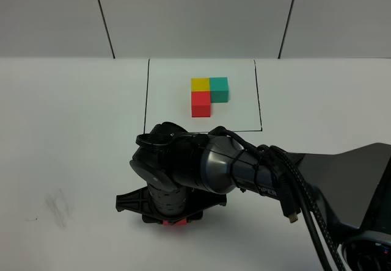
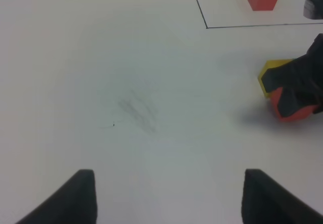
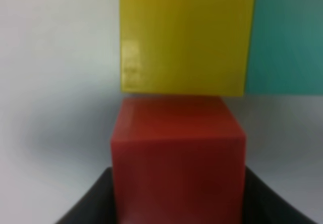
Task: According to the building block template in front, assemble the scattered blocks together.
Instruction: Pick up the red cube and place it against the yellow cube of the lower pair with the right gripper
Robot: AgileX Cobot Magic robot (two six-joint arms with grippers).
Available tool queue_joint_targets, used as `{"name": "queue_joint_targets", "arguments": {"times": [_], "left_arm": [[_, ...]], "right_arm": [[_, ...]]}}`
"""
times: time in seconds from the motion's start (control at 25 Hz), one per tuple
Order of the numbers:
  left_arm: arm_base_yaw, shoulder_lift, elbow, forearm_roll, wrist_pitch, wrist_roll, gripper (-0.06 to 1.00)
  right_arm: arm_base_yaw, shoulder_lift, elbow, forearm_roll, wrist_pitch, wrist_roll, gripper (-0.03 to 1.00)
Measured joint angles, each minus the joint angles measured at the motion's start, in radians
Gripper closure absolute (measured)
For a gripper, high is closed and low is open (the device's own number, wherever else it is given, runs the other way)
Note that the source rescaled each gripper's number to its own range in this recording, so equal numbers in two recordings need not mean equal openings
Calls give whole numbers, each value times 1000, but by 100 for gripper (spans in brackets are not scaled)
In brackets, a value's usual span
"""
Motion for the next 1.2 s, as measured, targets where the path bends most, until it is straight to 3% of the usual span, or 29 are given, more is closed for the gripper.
{"name": "queue_joint_targets", "arguments": {"times": [0.16,0.44,0.72,1.2], "left_arm": [[0,0,0,0,0,0,59],[0,0,0,0,0,0,59],[0,0,0,0,0,0,59],[0,0,0,0,0,0,59]], "right_arm": [[0,15,-18,1,8,-3,95],[0,84,-130,25,101,-44,95],[-10,85,-142,25,166,-13,95],[-18,85,-143,26,150,-11,95]]}}
